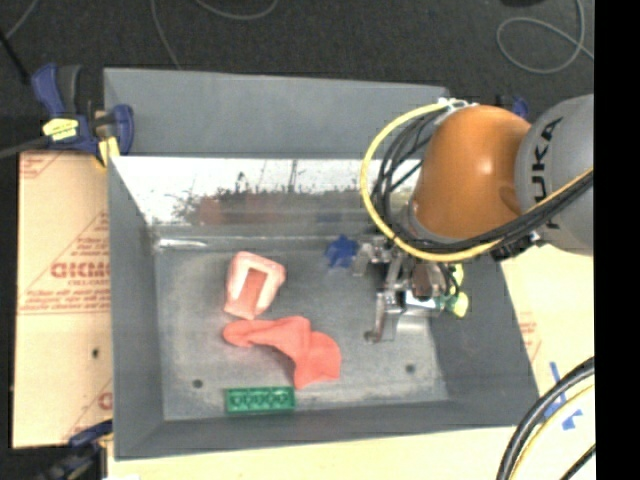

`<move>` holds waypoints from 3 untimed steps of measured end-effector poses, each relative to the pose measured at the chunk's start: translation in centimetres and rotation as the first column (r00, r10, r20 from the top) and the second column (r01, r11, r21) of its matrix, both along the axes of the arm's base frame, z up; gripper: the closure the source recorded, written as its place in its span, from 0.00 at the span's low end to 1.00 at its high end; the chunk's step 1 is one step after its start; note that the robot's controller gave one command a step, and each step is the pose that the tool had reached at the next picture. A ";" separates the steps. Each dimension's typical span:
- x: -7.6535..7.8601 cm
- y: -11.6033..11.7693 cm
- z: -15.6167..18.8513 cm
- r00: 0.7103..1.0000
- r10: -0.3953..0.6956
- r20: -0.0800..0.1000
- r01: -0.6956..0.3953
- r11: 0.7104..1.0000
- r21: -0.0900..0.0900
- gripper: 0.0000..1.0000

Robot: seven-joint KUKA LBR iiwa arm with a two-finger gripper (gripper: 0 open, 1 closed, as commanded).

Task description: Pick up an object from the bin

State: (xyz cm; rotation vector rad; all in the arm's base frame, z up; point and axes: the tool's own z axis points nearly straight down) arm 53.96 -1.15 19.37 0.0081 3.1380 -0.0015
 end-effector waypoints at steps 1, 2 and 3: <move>0.0 0.0 0.0 1.000 0.000 0.000 0.000 1.000 0.000 0.00; -0.4 1.3 -1.5 0.998 0.058 0.007 -0.058 0.998 -0.003 0.00; -2.7 3.5 -7.7 0.986 0.167 0.006 -0.167 0.986 0.000 0.00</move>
Offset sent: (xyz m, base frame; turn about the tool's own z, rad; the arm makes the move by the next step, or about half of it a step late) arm -0.0226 0.0598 -0.0663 -0.2255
